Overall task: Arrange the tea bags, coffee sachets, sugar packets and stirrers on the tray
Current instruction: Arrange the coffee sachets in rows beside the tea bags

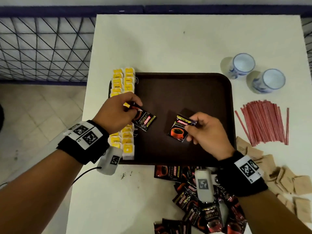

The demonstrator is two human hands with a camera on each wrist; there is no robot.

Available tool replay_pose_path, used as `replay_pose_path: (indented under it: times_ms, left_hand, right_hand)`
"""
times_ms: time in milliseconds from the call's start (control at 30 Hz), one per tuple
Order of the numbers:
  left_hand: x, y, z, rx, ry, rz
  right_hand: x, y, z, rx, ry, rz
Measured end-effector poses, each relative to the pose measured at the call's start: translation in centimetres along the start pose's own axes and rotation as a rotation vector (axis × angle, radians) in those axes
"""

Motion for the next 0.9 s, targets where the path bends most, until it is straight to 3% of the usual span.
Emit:
replay_pose_path:
  times_ms: [133,367,533,667,800,900]
  left_hand:
    - [0.1,-2.8,-0.1,0.061,0.14,-0.051]
    - [0.0,-4.8,0.3,0.043,0.193,0.022]
    - [0.1,-5.2,0.9,-0.105,0.231,0.014]
    - [0.6,-6.0,0.9,-0.199,0.136,0.099]
    - [1.2,-7.0,-0.1,-0.177,0.061,0.151]
    - [1.1,-8.4,-1.4,-0.075,-0.067,0.164]
  right_hand:
    - [-1.9,-2.6,1.4,-0.016,0.002,-0.016]
    - [-5.4,-5.2,4.4,-0.141,0.038,-0.033]
    - [-6.1,-6.6,5.2,-0.067,-0.014,-0.036]
    - [-6.9,-7.5,5.6,-0.044,-0.004,-0.083]
    - [-7.8,-8.4,5.9,-0.054,0.04,-0.155]
    - [-8.0,-8.8,6.2,-0.102,0.033,-0.166]
Point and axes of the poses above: each hand's wrist, its own y-axis away from the middle knuckle, its own z-axis out of the palm, x = y × z, the point moved 5 cm from there along -y, towards the middle knuckle, and after that the axes turned 3 degrees about x, right-handed, at the moved point
